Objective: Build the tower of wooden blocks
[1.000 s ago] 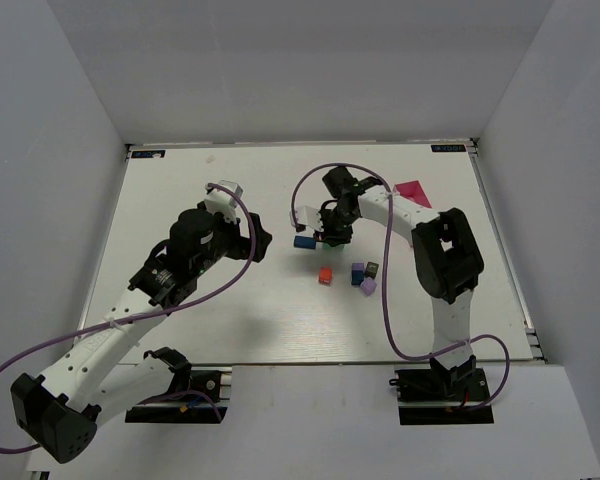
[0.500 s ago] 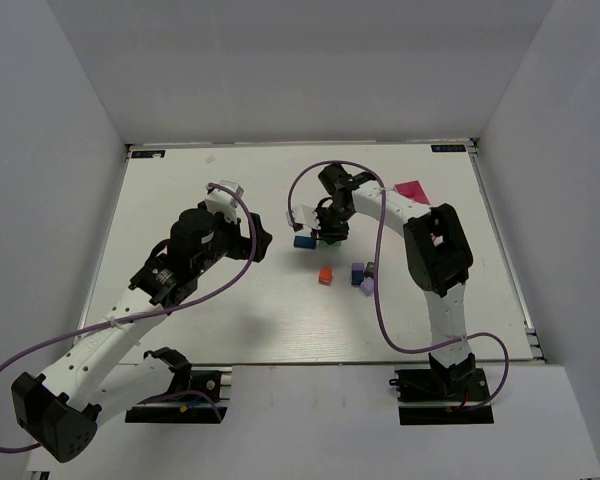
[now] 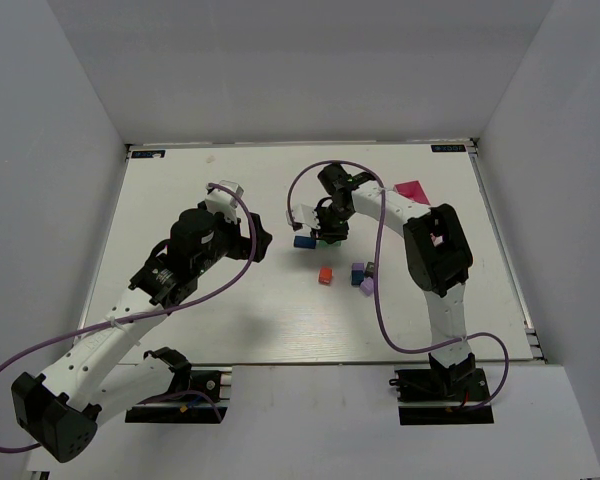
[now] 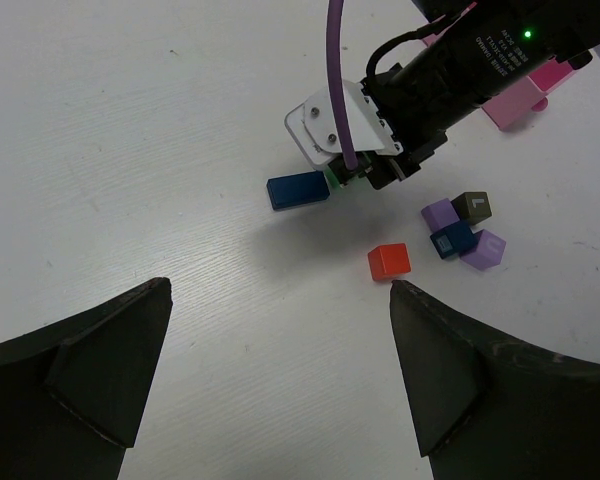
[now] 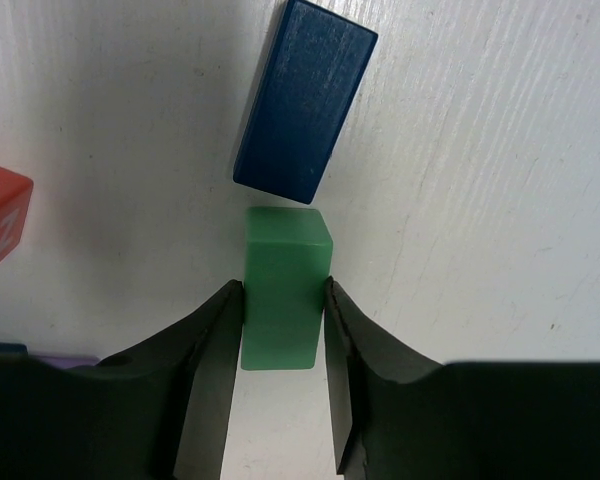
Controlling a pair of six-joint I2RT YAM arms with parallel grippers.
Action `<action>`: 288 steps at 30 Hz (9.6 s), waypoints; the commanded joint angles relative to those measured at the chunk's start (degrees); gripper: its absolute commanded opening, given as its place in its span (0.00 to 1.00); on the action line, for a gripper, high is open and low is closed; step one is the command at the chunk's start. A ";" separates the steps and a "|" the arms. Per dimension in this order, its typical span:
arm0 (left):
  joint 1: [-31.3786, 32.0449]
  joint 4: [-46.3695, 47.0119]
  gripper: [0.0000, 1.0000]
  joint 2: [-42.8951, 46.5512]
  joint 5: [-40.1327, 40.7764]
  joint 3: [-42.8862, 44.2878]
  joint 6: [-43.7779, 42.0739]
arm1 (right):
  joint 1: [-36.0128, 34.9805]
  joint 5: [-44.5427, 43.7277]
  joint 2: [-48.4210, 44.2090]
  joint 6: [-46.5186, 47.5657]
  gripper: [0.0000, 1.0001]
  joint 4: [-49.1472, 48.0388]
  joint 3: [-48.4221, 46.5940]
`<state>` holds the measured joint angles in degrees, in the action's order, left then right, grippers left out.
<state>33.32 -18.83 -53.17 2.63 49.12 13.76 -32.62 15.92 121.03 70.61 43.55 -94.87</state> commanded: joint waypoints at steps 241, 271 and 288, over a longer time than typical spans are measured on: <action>-0.36 -2.70 0.86 -7.83 0.18 1.24 1.18 | 2.30 6.31 -37.19 -13.57 0.58 -11.21 36.60; -0.36 -2.18 0.90 -4.58 -3.60 1.24 1.18 | 2.74 4.82 -27.34 -4.43 0.66 -11.56 36.42; -0.36 -2.18 0.90 -4.58 -3.07 1.24 1.18 | 2.65 4.73 -24.88 -5.65 0.22 -7.34 32.39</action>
<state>33.17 -21.85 -59.24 -0.23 49.63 15.27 -30.06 19.64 96.23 65.08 34.00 -59.42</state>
